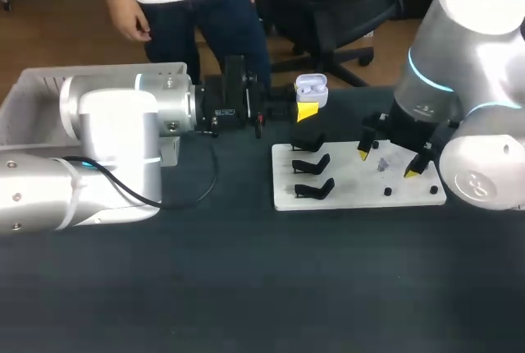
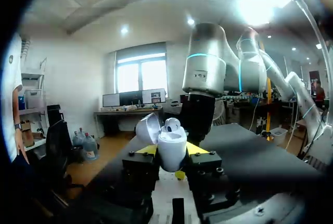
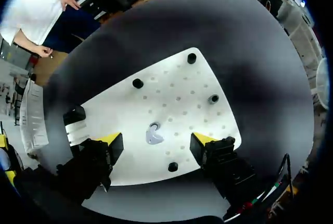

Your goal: Pick up each earbud case from the left stands, insert the matching earbuds, close the lid, and place the case in the box.

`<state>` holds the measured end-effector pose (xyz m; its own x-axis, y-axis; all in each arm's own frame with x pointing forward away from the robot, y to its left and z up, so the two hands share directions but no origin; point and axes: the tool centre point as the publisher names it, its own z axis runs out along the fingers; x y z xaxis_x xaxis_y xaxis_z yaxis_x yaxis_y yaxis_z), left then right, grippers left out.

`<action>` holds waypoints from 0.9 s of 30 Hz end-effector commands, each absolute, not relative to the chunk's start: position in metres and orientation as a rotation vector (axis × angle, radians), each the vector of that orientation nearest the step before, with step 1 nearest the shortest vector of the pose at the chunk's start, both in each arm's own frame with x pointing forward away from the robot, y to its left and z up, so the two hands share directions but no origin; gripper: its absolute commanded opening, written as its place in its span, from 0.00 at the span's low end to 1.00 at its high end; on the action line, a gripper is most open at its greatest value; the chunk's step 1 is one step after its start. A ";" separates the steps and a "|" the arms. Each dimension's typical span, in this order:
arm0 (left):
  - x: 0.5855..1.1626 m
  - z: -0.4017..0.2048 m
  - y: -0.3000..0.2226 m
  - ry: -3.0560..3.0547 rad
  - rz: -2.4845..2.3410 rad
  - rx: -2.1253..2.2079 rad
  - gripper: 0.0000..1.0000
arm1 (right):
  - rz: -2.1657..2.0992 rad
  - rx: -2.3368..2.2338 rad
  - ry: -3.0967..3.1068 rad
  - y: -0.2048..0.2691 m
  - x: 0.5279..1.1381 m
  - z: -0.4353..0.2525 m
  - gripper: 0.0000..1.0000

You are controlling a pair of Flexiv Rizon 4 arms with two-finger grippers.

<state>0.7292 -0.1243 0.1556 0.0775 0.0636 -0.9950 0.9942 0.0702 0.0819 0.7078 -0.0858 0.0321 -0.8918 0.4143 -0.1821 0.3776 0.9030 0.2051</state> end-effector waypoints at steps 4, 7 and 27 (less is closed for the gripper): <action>0.727 0.155 -0.125 1.225 -1.061 1.229 0.00 | 0.250 0.602 2.843 -0.087 0.706 0.032 0.67; 0.727 0.155 -0.125 1.225 -1.061 1.229 0.00 | 0.253 0.604 2.844 -0.086 0.705 0.030 0.62; 0.727 0.155 -0.125 1.225 -1.061 1.229 0.00 | 0.258 0.588 2.860 -0.083 0.707 0.025 0.39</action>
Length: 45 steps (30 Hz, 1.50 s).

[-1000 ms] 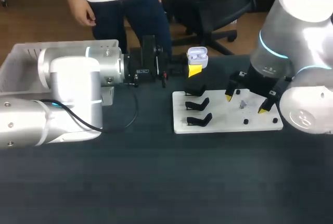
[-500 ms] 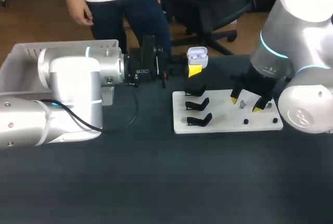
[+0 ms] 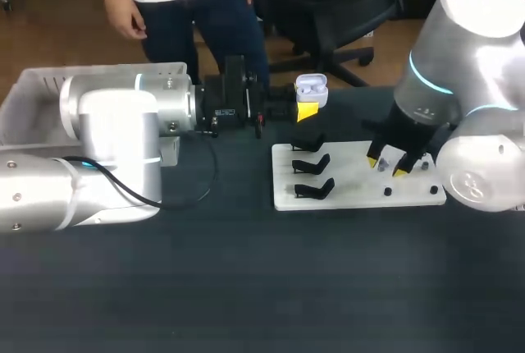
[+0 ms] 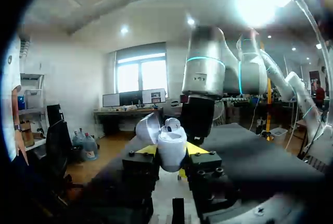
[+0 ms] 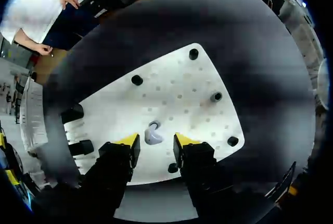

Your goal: Pick up each earbud case from the left stands, insert the matching earbuds, close the lid, and place the case in the box.

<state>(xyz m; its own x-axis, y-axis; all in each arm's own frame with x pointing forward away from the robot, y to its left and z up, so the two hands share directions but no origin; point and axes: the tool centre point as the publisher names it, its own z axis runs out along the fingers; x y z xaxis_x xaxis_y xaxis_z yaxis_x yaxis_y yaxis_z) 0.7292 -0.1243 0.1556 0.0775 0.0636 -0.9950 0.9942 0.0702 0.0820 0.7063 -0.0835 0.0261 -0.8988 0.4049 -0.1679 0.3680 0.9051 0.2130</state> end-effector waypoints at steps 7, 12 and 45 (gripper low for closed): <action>0.727 0.155 -0.125 1.225 -1.061 1.229 0.00 | 0.261 0.581 2.860 -0.082 0.710 0.026 0.34; 0.727 0.155 -0.125 1.225 -1.061 1.229 0.00 | 0.263 0.576 2.864 -0.080 0.711 0.024 0.31; 0.727 0.155 -0.125 1.225 -1.061 1.229 0.00 | 0.280 0.325 2.884 -0.077 0.682 0.083 0.00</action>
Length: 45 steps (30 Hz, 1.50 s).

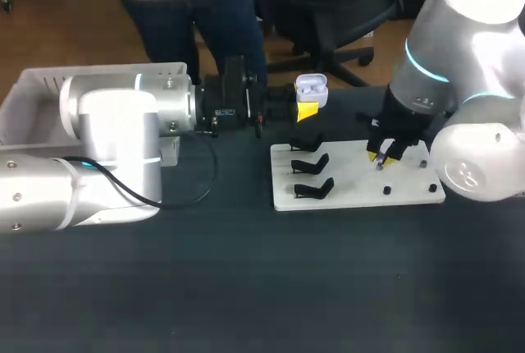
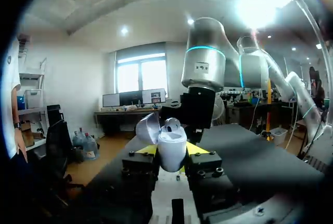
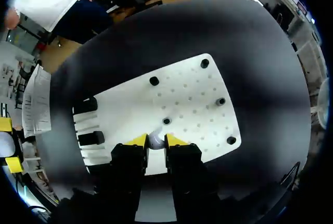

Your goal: Pick up each earbud case from the left stands, insert the matching earbuds, close the lid, and place the case in the box.

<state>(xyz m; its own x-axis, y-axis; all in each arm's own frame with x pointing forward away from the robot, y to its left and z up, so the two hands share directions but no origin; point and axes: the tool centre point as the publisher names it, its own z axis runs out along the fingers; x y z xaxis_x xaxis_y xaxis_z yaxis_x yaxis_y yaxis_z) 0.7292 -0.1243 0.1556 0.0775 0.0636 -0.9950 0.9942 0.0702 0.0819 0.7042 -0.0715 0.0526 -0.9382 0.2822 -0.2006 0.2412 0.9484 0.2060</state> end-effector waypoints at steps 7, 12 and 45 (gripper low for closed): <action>0.727 0.155 -0.125 1.225 -1.061 1.229 0.00 | 0.304 -0.022 2.876 -0.068 0.649 0.140 0.00; 0.727 0.155 -0.125 1.225 -1.061 1.229 0.00 | 0.318 -0.236 2.850 -0.055 0.626 0.168 0.00; 0.727 0.155 -0.125 1.225 -1.061 1.229 0.00 | 0.303 -0.644 2.809 -0.010 0.615 0.216 0.00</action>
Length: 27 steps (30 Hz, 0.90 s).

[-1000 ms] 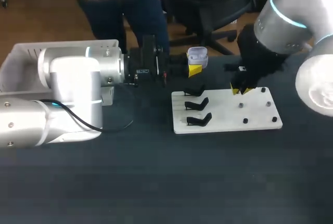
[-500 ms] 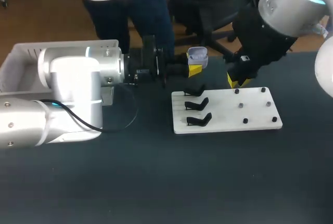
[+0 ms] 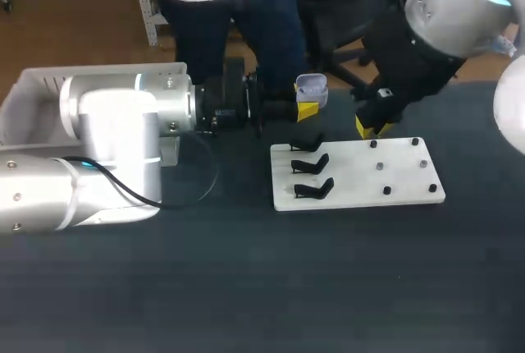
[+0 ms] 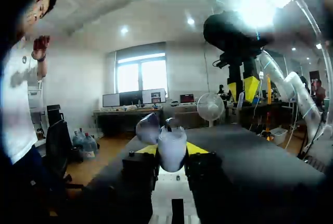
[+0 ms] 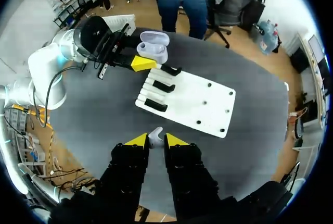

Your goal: Pick up each earbud case from the left stands, insert the matching earbuds, close the lid, and place the case in the box.

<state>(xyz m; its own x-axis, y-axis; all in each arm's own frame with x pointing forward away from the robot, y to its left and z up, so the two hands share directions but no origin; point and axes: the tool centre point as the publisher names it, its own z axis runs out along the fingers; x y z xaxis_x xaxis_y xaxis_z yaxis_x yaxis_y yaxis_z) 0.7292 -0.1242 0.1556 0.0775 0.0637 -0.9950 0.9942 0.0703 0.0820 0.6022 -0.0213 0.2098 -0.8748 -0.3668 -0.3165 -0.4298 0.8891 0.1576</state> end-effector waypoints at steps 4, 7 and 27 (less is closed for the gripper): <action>0.727 0.155 -0.125 1.225 -1.061 1.229 0.00 | 0.283 -0.694 2.812 0.002 0.622 0.221 0.00; 0.727 0.155 -0.125 1.225 -1.061 1.229 0.00 | 0.271 -0.721 2.816 0.011 0.627 0.224 0.00; 0.727 0.155 -0.125 1.225 -1.061 1.229 0.00 | 0.151 -0.840 2.815 0.037 0.674 0.229 0.00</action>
